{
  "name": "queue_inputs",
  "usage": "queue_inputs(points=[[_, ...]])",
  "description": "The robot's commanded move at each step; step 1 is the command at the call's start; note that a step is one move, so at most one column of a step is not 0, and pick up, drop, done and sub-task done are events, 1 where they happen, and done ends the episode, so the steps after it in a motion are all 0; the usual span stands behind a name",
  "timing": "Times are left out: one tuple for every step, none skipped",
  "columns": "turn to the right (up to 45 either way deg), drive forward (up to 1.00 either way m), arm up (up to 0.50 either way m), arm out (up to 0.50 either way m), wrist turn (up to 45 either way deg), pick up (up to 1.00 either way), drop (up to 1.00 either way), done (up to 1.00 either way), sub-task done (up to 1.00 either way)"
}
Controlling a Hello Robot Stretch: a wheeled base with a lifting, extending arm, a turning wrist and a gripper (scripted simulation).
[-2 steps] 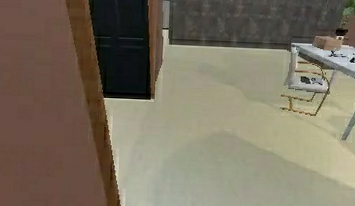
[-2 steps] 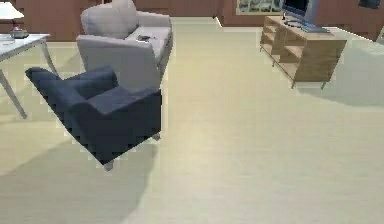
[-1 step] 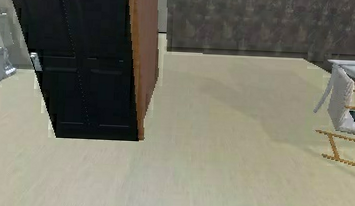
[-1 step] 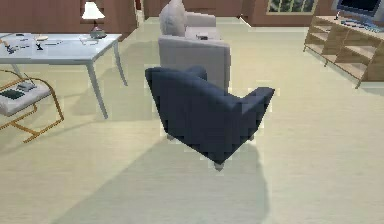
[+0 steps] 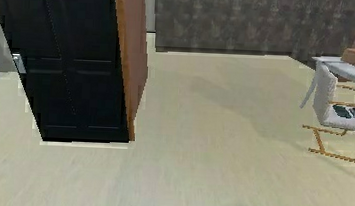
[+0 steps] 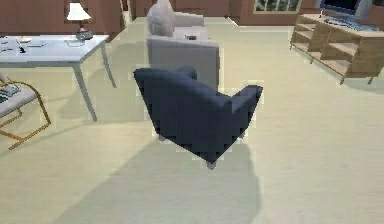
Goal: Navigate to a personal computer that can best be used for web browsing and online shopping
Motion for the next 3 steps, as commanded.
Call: queue_inputs(points=[[0.0,0.15,0.00,0.00,0.0,0.00,0.00,0.00,0.00],[-21.0,0.00,0.00,0.00,0.0,0.00,0.00,0.00,0.00],[0.0,0.55,0.00,0.00,0.0,0.00,0.00,0.00,0.00]])
